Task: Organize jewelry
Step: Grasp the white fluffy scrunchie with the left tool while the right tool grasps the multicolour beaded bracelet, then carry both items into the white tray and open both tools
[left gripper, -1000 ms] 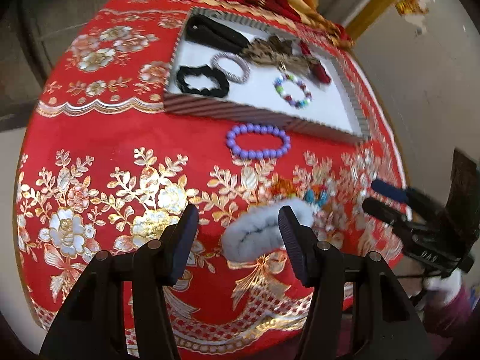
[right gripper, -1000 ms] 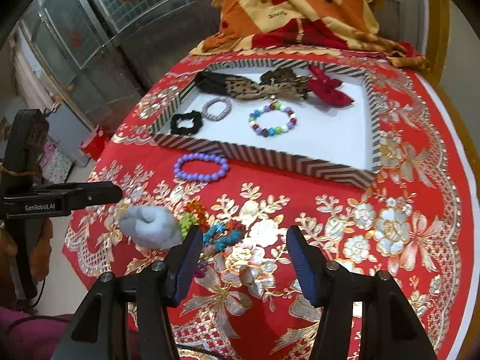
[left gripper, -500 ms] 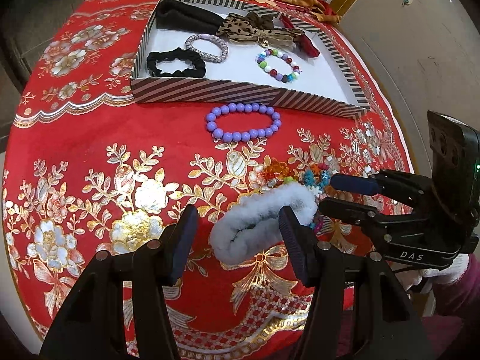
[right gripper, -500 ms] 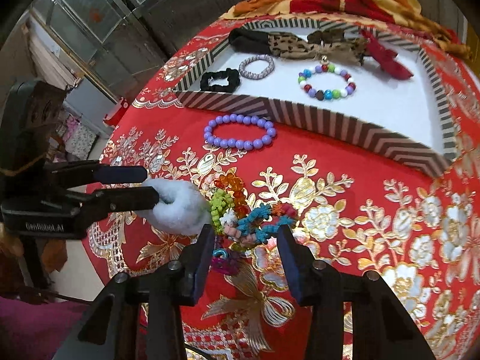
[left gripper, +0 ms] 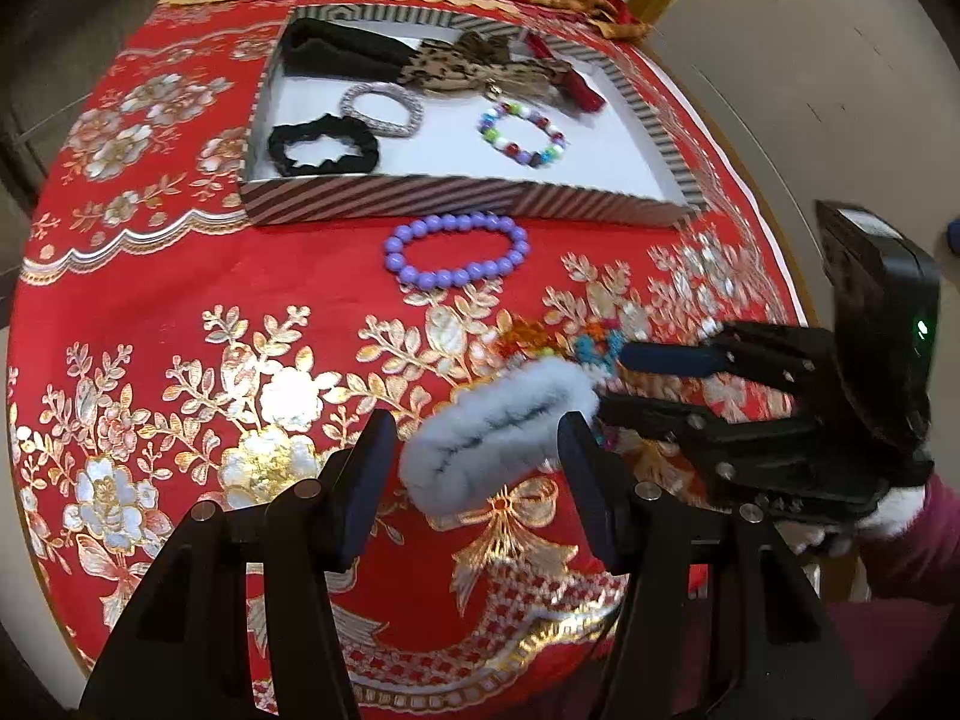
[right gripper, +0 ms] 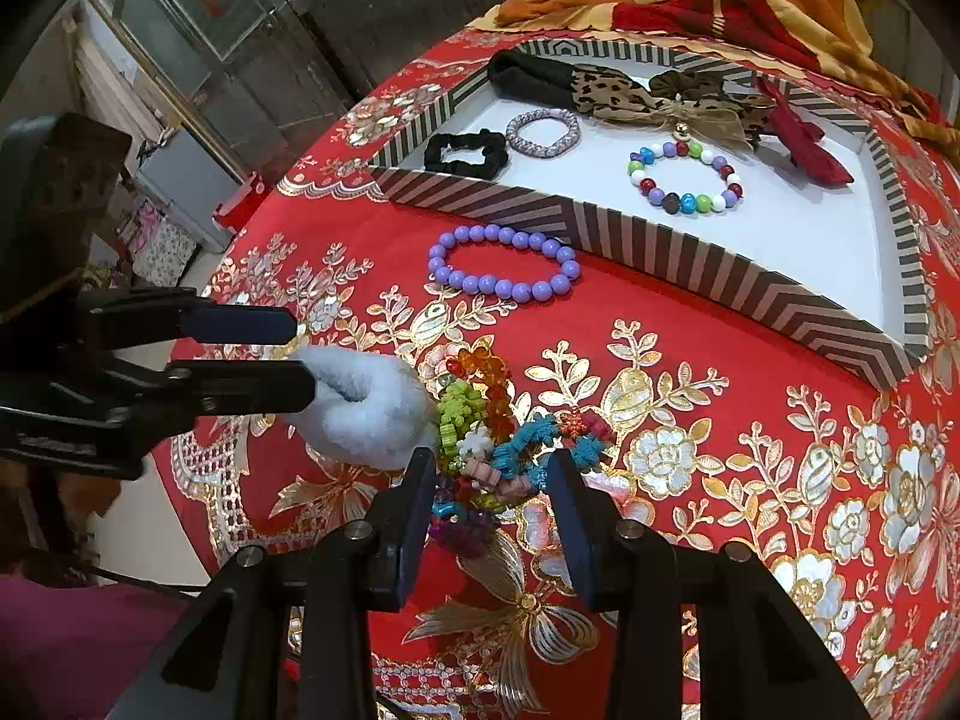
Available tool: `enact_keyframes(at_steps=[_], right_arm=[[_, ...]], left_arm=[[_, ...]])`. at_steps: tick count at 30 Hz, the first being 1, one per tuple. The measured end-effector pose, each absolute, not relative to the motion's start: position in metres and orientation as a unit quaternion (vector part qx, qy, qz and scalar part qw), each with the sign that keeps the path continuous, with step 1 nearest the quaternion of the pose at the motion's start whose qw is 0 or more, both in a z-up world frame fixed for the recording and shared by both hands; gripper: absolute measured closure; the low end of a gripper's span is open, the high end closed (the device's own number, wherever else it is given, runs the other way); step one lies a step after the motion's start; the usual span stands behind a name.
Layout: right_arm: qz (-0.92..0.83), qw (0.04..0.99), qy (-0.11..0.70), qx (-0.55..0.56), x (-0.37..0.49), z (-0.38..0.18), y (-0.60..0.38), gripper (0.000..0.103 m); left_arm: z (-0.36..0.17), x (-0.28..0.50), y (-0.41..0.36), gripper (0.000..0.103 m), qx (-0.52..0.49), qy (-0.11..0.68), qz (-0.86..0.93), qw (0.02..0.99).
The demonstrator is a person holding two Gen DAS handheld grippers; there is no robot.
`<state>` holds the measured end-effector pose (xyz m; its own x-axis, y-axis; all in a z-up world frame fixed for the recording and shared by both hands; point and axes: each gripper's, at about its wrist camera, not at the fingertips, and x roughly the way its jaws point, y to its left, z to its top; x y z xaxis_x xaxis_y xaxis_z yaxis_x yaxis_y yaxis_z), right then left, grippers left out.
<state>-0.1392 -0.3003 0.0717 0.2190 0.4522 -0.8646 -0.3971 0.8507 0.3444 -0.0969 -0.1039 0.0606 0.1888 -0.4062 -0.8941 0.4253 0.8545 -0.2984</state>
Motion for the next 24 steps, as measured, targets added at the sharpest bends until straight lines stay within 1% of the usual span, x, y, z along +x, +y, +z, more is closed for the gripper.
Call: enact_keyframes(at_steps=[2,6,9,12,15,17,18,19,20,21,24], right_arm=[[0.272,0.78,0.563,0.024,-0.139,0.07,-0.301,0.065],[0.274,0.776,0.567,0.023,-0.136,0.067,-0.301,0.072],[0.277,0.776,0.566,0.019,-0.135,0.066,-0.298,0.076],[0.278,0.776,0.566,0.015,-0.134,0.065,-0.296,0.087],[0.277,0.778,0.564,0.021,-0.134,0.064,-0.297,0.089],[0.275,0.78,0.561,0.031,-0.134,0.066,-0.301,0.09],[0.275,0.781,0.56,0.038,-0.134,0.069,-0.304,0.09],[0.277,0.781,0.558,0.044,-0.134,0.072,-0.307,0.09],[0.277,0.782,0.556,0.047,-0.135,0.075,-0.31,0.09],[0.277,0.785,0.552,0.049,-0.136,0.079,-0.312,0.09],[0.283,0.784,0.549,0.061,-0.137,0.087,-0.318,0.09]], left_arm=[[0.06,-0.099,-0.106,0.047,0.024,0.579,-0.278,0.766],[0.057,-0.101,-0.112,0.044,0.061,0.576,-0.292,0.761],[0.053,-0.102,-0.115,0.044,0.075,0.575,-0.297,0.758],[0.046,-0.101,-0.119,0.044,0.083,0.576,-0.301,0.756],[0.041,-0.1,-0.12,0.044,0.081,0.576,-0.302,0.755],[0.042,-0.1,-0.12,0.056,0.078,0.571,-0.305,0.758],[0.044,-0.1,-0.119,0.067,0.077,0.567,-0.306,0.761],[0.047,-0.1,-0.117,0.073,0.075,0.563,-0.306,0.765],[0.049,-0.1,-0.116,0.075,0.073,0.559,-0.305,0.768],[0.051,-0.099,-0.114,0.081,0.07,0.557,-0.305,0.77],[0.055,-0.097,-0.11,0.083,0.059,0.552,-0.305,0.774]])
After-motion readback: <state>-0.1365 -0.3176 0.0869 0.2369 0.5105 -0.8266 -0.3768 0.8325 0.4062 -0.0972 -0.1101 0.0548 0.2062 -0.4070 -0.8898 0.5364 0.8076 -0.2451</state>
